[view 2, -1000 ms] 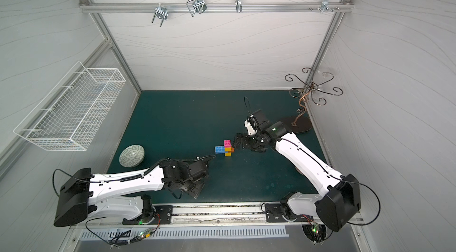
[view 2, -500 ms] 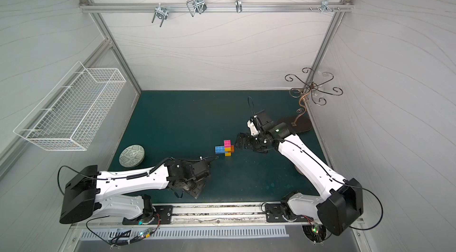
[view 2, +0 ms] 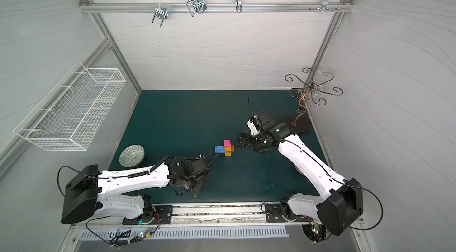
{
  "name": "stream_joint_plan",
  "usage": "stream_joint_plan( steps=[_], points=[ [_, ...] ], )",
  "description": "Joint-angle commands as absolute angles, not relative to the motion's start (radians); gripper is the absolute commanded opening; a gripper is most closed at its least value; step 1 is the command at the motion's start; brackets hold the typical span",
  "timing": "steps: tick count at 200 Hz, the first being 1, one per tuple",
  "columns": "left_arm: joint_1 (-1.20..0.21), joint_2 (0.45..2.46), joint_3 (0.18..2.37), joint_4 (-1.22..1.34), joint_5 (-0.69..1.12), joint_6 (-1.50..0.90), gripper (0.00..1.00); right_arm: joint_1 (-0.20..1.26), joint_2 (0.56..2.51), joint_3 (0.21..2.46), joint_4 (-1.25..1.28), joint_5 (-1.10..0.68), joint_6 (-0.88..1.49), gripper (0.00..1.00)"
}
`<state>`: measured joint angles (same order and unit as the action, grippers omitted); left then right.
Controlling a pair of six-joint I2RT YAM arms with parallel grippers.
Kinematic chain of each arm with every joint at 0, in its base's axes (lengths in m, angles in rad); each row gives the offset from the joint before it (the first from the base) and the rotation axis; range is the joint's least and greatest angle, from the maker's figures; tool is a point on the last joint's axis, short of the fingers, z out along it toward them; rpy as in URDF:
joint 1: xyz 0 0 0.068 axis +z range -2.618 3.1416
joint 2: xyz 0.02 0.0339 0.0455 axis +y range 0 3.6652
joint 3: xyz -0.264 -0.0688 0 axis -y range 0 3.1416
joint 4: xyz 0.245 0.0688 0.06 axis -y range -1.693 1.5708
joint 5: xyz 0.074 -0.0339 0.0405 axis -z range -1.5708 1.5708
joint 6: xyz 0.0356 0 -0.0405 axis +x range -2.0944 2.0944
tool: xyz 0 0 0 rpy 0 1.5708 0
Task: Assemble the number 4 with lego
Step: Pick up the lego brick from the center of the board.
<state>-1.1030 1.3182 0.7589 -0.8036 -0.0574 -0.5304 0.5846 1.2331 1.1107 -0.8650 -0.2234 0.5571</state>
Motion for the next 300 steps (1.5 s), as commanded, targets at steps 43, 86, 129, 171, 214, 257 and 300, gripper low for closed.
stream_joint_plan(
  steps=[43,86,129,171,214,257,300],
  points=[
    [-1.088,1.341,0.782,-0.808,-0.037,-0.512,0.43,0.58,1.234,1.104,-0.86,-0.236,0.559,0.99],
    [-1.083,1.348,0.784,-0.81,-0.034,-0.511,0.38,0.578,1.233,1.103,-0.859,-0.235,0.56,0.99],
    [-1.076,1.355,0.795,-0.825,-0.04,-0.506,0.2,0.571,1.23,1.098,-0.853,-0.24,0.558,0.99],
    [-0.976,1.29,0.787,-0.833,-0.007,-0.532,0.0,0.566,1.268,1.099,-0.827,-0.279,0.525,0.99],
    [-0.848,1.247,0.879,-0.896,-0.041,-0.537,0.0,0.568,1.333,1.126,-0.779,-0.315,0.484,0.99],
    [-0.797,1.316,1.052,-0.94,-0.064,-0.572,0.0,0.575,1.413,1.164,-0.745,-0.302,0.47,0.9],
    [-0.789,1.414,1.227,-0.957,-0.047,-0.616,0.0,0.588,1.475,1.203,-0.703,-0.299,0.468,0.69]
  ],
)
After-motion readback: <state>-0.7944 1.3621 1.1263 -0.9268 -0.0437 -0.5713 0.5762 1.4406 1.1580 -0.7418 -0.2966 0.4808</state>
